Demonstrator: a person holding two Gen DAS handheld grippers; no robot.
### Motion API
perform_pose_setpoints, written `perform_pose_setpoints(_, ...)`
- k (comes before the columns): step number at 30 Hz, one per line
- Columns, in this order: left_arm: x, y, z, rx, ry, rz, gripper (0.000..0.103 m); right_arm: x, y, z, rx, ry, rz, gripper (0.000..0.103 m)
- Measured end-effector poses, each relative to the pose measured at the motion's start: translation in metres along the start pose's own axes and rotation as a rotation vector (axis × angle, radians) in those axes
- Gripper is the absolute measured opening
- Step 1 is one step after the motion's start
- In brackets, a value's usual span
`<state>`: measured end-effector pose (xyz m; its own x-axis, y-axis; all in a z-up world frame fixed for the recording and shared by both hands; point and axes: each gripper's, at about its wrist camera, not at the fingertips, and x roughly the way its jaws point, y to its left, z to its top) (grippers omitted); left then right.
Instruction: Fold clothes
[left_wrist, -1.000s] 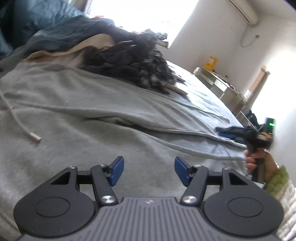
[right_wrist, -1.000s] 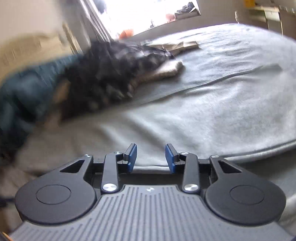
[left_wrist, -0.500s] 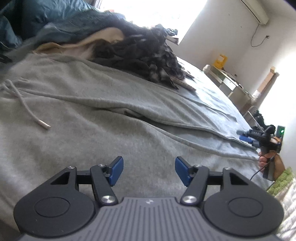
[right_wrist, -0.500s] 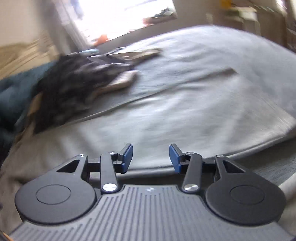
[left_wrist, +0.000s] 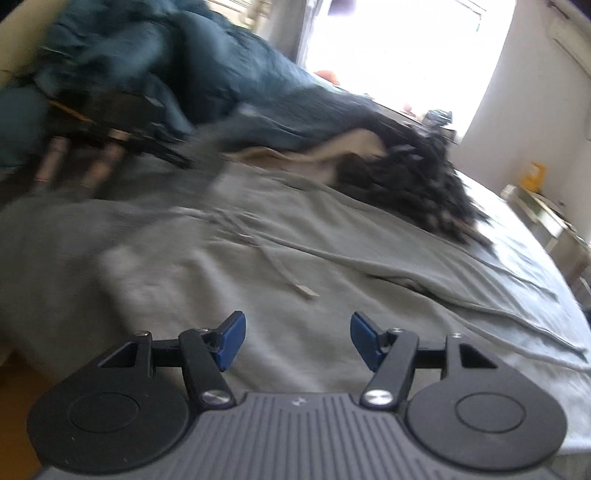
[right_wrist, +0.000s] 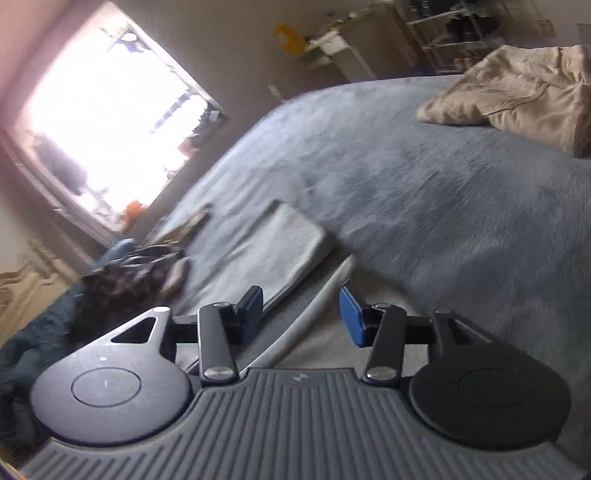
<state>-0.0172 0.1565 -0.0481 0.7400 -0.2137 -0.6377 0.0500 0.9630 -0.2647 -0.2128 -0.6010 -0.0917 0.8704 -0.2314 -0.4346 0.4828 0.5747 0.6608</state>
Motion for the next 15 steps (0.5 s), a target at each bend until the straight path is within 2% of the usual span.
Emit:
perform_pose_setpoints(2,-0.009,0.011,-0.004,-0.028,-0.004,0.026,0.065,-0.019,0.011,-0.022,0.002,0.014,0.087,0.054)
perform_pose_setpoints(7,-0.007,0.036,-0.031,-0.109,0.052,0.024,0.065,-0.030,0.029,-0.104,0.090,0.141,0.263,0.056)
perform_pose_setpoints(11,0.000,0.051,-0.050,-0.159,0.088,-0.009,0.065,-0.030,0.032,-0.157,0.169,0.241,0.290,0.056)
perform_pose_setpoints(15,0.004,0.058,-0.061,-0.169,0.084,-0.042,0.065,-0.039,0.030,-0.178,0.211,0.259,0.277,0.056)
